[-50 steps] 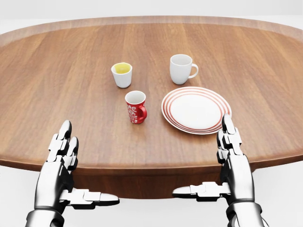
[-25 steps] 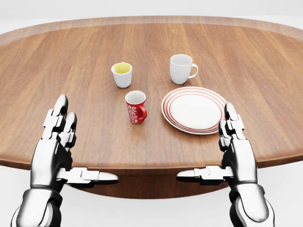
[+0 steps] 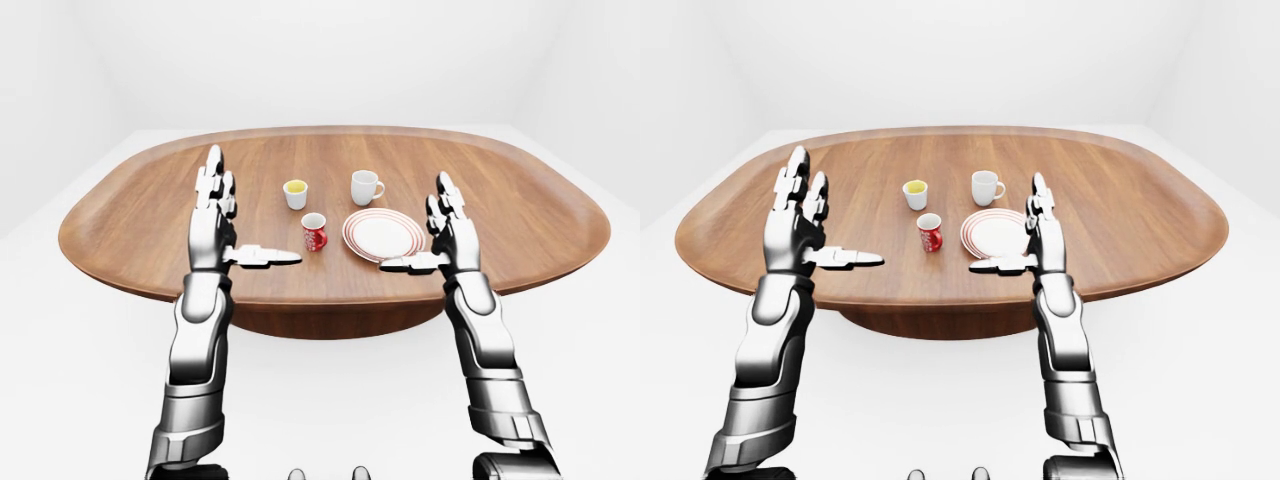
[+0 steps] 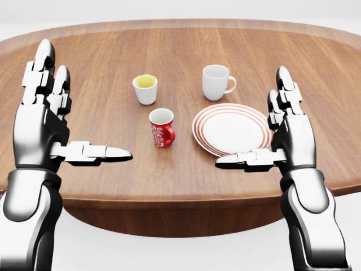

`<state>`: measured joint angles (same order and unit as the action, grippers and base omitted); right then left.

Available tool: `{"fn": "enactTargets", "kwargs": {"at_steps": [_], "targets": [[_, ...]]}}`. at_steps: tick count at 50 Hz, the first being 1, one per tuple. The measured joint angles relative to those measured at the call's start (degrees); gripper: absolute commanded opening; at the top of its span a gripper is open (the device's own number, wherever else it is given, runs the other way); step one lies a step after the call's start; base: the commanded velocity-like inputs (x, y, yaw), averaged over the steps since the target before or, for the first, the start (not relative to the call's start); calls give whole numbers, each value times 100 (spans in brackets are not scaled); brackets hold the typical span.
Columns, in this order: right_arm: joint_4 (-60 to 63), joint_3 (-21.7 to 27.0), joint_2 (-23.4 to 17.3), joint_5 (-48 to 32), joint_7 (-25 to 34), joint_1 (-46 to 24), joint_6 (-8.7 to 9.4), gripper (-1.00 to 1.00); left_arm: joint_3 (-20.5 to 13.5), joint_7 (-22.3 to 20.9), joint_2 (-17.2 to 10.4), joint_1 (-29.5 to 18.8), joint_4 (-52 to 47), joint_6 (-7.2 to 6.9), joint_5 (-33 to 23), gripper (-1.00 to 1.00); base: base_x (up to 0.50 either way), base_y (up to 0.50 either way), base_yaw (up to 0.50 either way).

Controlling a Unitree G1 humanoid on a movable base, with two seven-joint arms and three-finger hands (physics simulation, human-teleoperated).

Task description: Pick up the red mug and put it on the plate

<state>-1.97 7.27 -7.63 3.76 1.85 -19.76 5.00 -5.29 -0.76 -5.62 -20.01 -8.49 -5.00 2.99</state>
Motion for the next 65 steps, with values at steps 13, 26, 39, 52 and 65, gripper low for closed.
{"fn": "enactTargets", "kwargs": {"at_steps": [13, 26, 39, 52, 65], "targets": [[6, 84, -220, 82, -6, -612, 0, 100, -86, 26, -199, -609, 516, 0, -52, 100, 0, 0, 0], [94, 108, -308, 94, -8, -829, 0, 100, -115, 41, -272, -795, 571, 0, -81, 100, 0, 0, 0], [119, 105, -323, 75, 30, -866, 0, 100, -114, 55, -277, -835, 573, 0, -103, 100, 8, 0, 0], [176, 95, -315, 48, 54, -865, 0, 100, -116, 47, -277, -813, 545, 0, -116, 100, 17, 0, 0], [229, 98, -310, 36, 74, -843, 0, 100, -120, 45, -276, -786, 501, 0, -123, 100, 17, 0, 0]]}}
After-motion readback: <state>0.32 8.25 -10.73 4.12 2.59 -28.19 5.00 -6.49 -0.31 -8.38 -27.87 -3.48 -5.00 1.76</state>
